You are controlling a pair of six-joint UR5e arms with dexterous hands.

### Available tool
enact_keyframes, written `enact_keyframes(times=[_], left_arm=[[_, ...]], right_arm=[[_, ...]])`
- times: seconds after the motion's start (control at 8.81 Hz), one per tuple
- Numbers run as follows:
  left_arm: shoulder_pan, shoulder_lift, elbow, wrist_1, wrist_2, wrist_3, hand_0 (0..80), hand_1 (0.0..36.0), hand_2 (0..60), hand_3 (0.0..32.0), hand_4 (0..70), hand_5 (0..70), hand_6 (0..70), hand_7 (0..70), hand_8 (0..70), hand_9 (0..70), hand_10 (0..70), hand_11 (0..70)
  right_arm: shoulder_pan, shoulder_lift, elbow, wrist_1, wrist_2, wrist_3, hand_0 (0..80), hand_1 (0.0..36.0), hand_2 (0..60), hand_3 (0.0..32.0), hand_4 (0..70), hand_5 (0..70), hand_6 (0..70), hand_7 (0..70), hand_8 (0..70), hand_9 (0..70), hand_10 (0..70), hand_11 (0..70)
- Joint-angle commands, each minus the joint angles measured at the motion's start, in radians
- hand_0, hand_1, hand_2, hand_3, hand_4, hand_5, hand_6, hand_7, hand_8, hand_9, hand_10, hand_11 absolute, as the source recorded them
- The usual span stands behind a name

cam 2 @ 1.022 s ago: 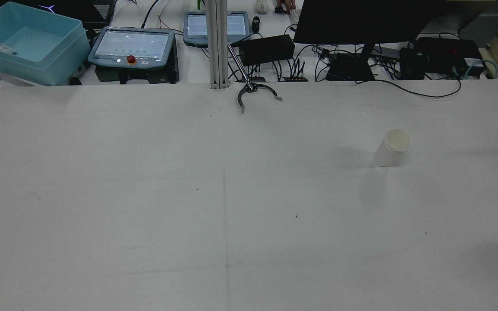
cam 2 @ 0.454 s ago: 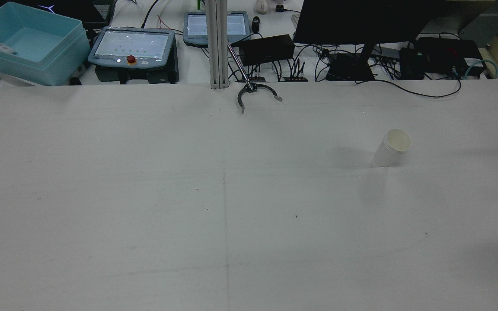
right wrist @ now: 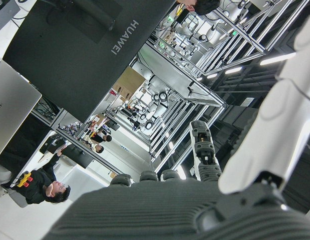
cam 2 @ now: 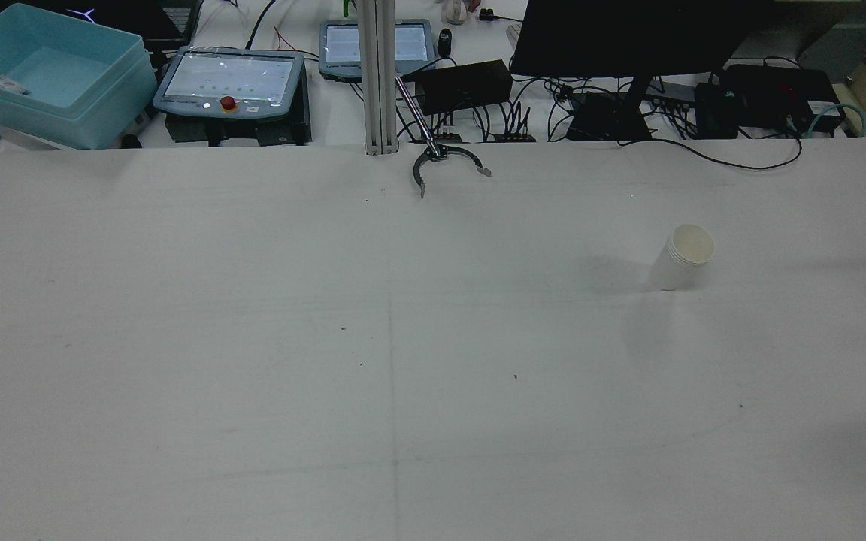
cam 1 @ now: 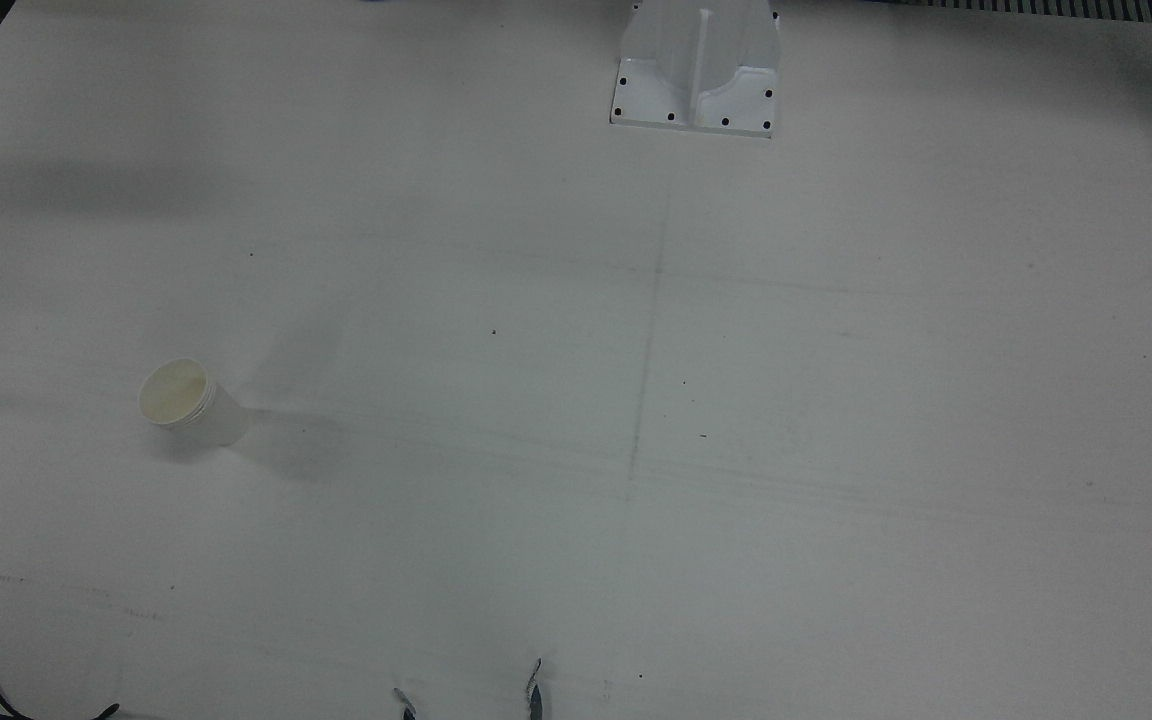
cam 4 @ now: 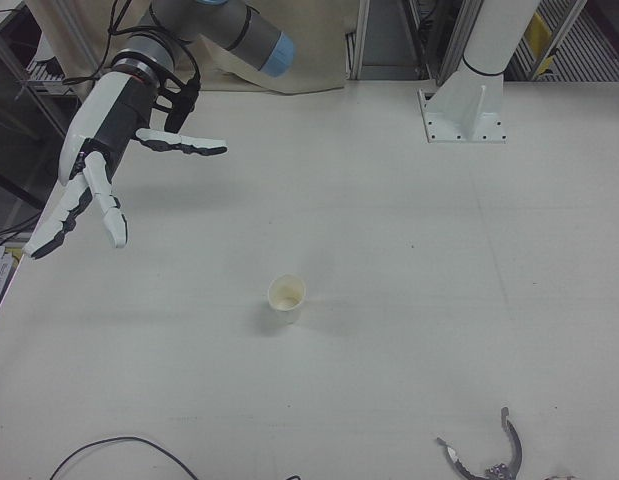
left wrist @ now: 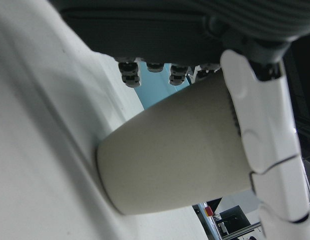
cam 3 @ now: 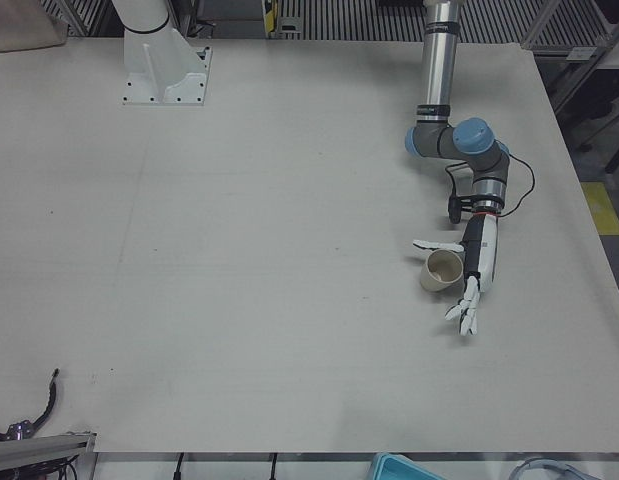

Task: Pour water
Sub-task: 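Lift the grasped paper cup off the table with the left hand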

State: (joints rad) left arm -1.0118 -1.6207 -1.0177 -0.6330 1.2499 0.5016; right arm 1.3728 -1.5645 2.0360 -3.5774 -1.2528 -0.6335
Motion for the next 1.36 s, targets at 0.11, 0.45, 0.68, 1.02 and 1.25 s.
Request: enact_keyframes(times=[0.11, 0.45, 0.68, 1.02, 1.25], left_arm=[[0.001, 0.001, 0.007, 0.006, 0.005, -0.002, 57.0, 15.7, 0.0, 0.0, 18.0, 30.7, 0.0, 10.8, 0.0, 0.7, 3.0, 6.6], [0.001, 0.002, 0.004, 0.009, 0.006, -0.008, 54.5, 13.0, 0.0, 0.0, 33.9, 55.1, 0.0, 9.0, 0.0, 0.4, 2.3, 4.8], [0.001, 0.005, 0.002, 0.010, 0.006, -0.011, 54.3, 12.9, 0.0, 0.0, 34.4, 57.4, 0.0, 9.2, 0.0, 0.4, 2.4, 4.8], [0.001, 0.012, -0.002, 0.012, 0.006, -0.012, 55.4, 14.0, 0.0, 0.0, 29.2, 50.6, 0.0, 11.1, 0.0, 0.8, 2.6, 5.6], [-0.001, 0.015, -0.004, 0.012, 0.009, -0.014, 54.8, 13.2, 0.0, 0.0, 30.3, 36.4, 0.0, 11.3, 0.0, 0.8, 3.0, 6.0]], right_arm=[[0.000, -0.002, -0.002, 0.000, 0.001, 0.000, 48.5, 6.2, 0.0, 1.2, 12.5, 5.9, 0.0, 0.0, 0.7, 0.3, 0.0, 0.0], [0.000, -0.002, -0.002, 0.000, 0.001, -0.002, 48.7, 6.3, 0.0, 1.4, 12.4, 6.0, 0.0, 0.0, 0.7, 0.3, 0.0, 0.0], [0.000, -0.002, -0.002, 0.000, 0.001, -0.002, 48.7, 6.4, 0.0, 1.8, 12.3, 5.9, 0.0, 0.0, 0.8, 0.4, 0.0, 0.0], [0.000, -0.002, -0.002, 0.000, 0.001, 0.000, 48.7, 6.4, 0.0, 1.6, 12.3, 6.1, 0.0, 0.0, 0.7, 0.3, 0.0, 0.0], [0.000, -0.002, -0.002, 0.000, 0.001, 0.000, 48.7, 6.5, 0.0, 1.6, 12.3, 6.1, 0.0, 0.0, 0.8, 0.4, 0.0, 0.0]])
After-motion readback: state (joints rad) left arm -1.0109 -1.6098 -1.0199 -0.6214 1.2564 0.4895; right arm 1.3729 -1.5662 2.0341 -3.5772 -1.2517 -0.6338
